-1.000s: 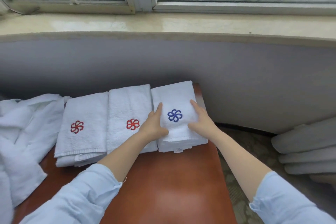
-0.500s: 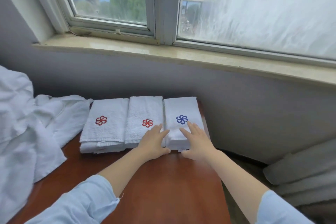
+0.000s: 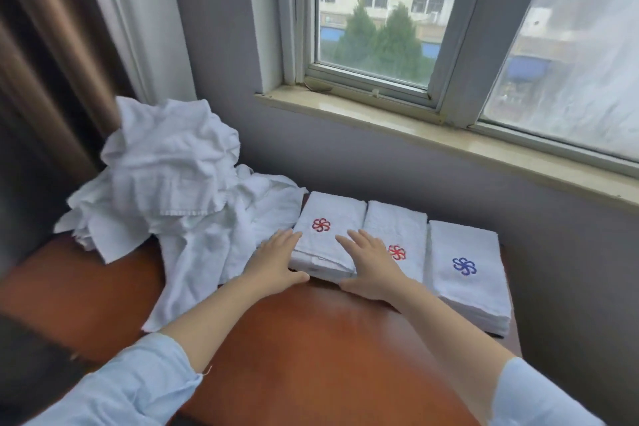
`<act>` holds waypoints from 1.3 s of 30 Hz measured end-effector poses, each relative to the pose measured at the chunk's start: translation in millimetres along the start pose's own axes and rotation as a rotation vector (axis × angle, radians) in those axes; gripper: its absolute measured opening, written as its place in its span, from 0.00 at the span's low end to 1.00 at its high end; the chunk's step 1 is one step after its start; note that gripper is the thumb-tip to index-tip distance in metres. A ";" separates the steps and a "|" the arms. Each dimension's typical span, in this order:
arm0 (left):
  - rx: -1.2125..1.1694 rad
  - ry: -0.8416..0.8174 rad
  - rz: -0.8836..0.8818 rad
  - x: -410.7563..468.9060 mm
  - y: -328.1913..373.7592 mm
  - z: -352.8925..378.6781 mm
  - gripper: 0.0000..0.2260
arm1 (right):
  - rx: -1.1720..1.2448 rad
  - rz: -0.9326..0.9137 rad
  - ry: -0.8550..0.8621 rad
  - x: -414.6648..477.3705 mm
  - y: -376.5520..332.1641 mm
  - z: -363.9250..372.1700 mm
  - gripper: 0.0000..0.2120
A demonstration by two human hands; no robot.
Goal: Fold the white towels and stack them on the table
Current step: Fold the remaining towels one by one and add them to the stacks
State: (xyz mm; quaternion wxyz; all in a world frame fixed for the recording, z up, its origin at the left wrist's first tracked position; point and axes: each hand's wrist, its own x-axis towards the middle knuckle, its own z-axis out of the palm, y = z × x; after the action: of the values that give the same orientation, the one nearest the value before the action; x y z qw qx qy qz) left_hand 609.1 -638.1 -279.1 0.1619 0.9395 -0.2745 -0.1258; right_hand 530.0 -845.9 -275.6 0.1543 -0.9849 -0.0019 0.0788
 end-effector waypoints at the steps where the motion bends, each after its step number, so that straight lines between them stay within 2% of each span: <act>1: -0.010 0.016 -0.032 -3.0 -14.8 -8.1 0.39 | -0.003 -0.024 -0.002 10.7 -13.1 -0.3 0.40; 10: -0.041 0.094 -0.177 -1.2 -158.1 -84.0 0.40 | 0.015 -0.119 0.035 119.5 -130.6 1.4 0.39; 16: -0.022 0.114 -0.207 27.8 -245.7 -127.1 0.40 | 0.031 -0.092 0.015 202.2 -192.4 3.3 0.40; 27: -0.007 0.305 -0.184 107.0 -340.4 -202.8 0.39 | 0.036 -0.113 0.140 347.1 -270.2 -30.5 0.40; 35: 0.058 0.458 -0.080 150.3 -362.2 -203.9 0.20 | -0.030 -0.198 0.173 421.0 -291.6 -45.5 0.37; 37: 0.026 0.498 -0.058 155.3 -365.9 -202.2 0.14 | -0.084 -0.225 0.182 435.6 -292.4 -43.4 0.33; 39: -0.032 0.520 -0.039 157.4 -368.5 -201.4 0.10 | -0.157 -0.239 0.204 446.7 -289.7 -40.5 0.25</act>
State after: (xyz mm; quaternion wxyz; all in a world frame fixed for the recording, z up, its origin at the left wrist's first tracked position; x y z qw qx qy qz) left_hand 978.3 -384.8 -255.5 0.2394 0.9427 -0.2036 0.1124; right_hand 983.4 -569.8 -218.5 0.0848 -0.9895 -0.1093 -0.0409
